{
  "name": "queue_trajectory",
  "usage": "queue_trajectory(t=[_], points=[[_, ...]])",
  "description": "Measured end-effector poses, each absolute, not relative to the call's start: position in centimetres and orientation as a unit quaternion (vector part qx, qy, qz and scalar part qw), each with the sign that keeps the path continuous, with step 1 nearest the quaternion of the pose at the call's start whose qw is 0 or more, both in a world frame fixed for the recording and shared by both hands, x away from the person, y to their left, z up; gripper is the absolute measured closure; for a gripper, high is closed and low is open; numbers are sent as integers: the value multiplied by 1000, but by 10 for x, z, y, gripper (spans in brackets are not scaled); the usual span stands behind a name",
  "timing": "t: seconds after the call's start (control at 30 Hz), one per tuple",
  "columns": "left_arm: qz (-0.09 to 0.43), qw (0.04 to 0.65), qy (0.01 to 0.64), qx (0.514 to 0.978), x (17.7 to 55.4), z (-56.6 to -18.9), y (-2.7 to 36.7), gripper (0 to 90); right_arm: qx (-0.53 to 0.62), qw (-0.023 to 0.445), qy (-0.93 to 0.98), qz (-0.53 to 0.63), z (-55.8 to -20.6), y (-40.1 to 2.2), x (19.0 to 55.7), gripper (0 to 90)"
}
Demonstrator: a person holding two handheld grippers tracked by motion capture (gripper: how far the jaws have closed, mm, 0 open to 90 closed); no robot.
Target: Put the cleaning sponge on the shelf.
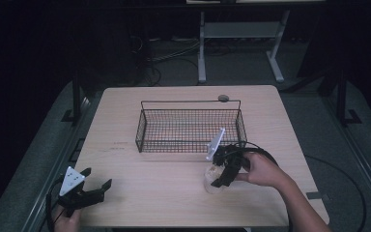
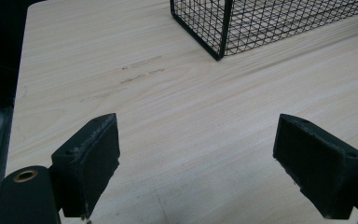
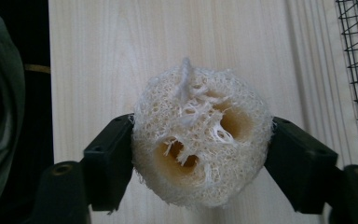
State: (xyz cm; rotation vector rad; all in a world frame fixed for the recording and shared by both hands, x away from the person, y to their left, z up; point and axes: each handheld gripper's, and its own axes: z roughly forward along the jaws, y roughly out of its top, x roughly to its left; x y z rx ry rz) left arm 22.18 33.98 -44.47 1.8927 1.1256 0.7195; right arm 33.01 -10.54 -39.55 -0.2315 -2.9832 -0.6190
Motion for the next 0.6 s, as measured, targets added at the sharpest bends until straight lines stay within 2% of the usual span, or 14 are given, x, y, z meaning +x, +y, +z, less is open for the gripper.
queue_trajectory(t=[0.6], points=[[285,400,445,749,222,-445,340,137,-70,41,-973,-214,-385,-107,330,284]])
